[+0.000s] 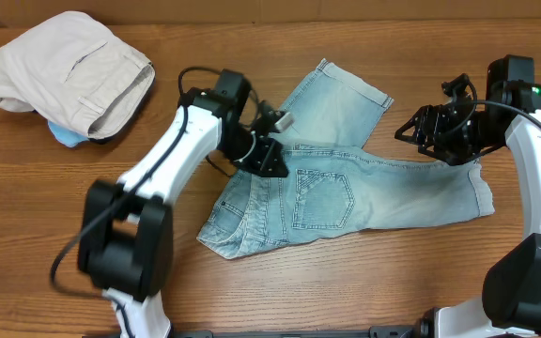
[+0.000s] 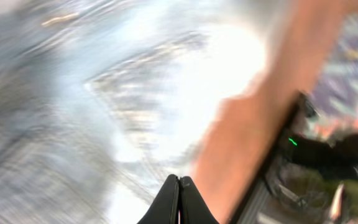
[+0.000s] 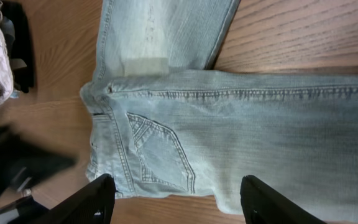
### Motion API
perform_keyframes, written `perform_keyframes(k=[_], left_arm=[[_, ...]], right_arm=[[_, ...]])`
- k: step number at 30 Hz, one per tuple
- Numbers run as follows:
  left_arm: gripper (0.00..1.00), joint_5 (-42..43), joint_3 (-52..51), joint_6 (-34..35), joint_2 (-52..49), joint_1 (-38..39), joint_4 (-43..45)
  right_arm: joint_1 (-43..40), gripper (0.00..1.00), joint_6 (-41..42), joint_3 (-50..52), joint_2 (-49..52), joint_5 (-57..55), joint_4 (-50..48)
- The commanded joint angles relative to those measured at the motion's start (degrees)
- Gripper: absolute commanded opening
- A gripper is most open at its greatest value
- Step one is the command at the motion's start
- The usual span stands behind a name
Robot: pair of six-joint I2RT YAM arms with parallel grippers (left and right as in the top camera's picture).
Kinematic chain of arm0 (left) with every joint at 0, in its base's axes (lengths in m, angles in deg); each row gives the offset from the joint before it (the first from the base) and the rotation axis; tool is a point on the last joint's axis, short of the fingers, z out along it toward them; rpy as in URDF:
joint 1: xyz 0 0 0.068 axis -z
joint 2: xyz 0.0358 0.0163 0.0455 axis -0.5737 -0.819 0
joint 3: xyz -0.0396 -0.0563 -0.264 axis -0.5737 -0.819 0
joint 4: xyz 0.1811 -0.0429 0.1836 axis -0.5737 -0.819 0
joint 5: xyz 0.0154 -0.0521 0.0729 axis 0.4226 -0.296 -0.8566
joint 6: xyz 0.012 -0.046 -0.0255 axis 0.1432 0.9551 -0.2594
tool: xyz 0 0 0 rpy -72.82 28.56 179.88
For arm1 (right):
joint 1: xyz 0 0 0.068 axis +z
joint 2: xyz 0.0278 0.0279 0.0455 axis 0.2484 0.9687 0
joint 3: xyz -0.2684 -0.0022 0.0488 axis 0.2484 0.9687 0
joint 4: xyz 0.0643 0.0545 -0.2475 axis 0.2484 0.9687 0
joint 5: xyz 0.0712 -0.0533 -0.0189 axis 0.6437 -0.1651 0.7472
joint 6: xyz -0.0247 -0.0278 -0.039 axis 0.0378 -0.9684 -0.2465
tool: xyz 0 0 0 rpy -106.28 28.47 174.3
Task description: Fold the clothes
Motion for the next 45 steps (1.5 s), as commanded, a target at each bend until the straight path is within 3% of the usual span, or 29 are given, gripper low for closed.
perform_keyframes(k=[1,3,7,8,12,13,16,21,24,30,35,38,45], left_arm=[[0.04,1.0,1.5,-7.2,5.6,5.3,-4.0],[0.04,-5.6,1.5,-6.5,6.7,7.4,-7.0],[0.05,-25.1,1.5,8.3,8.0,6.6,-7.8],[0.12,-26.8,1.5,10.0,8.0,5.1,-7.1],[0.65,-25.4,0.8,10.3,6.8,-1.3,-0.1],[0.74,-25.0,0.7,9.7,6.3,-2.2,1.2],[0.87,-18.9,0.4,1.8,2.3,-5.1,6.2],[0.91,-11.6,0.4,-5.5,-7.2,-7.3,12.8],[0.89,-6.6,0.5,-8.4,-12.1,-7.6,16.0],[0.7,-5.2,0.5,-9.8,-15.3,-7.6,17.9],[0.12,-4.4,1.1,-9.8,-14.5,-7.6,15.6],[0.04,-4.5,3.7,-9.9,-13.5,-7.6,10.4],[0.04,-3.6,12.7,-13.2,-9.0,-3.6,-6.1]], right_arm=[[0.0,0.67,-0.5,-0.2,-0.4,0.8,-0.3],[0.0,0.68,-0.5,-0.2,-0.4,0.7,0.0],[1.5,0.75,-3.3,-0.2,-0.4,0.6,1.0],[2.3,0.75,-3.3,-0.2,-0.4,-0.1,1.0],[4.4,0.77,0.3,-0.2,-0.4,-5.5,-0.9],[4.6,0.77,1.3,-0.2,-0.4,-6.3,-1.4],[4.8,0.79,2.9,-0.2,-0.4,-6.7,-2.1],[4.8,0.79,3.0,-0.2,-0.4,-6.7,-1.4],[4.8,0.8,3.0,-0.2,-0.4,-6.7,-1.1],[4.8,0.8,3.0,-0.2,-0.4,-6.7,-0.8],[4.8,0.8,3.0,-0.2,-0.4,-7.4,-0.9],[4.8,0.8,3.0,-0.2,-0.4,-8.8,-1.2],[2.5,0.81,6.2,-0.2,-0.4,-11.4,-6.3]])
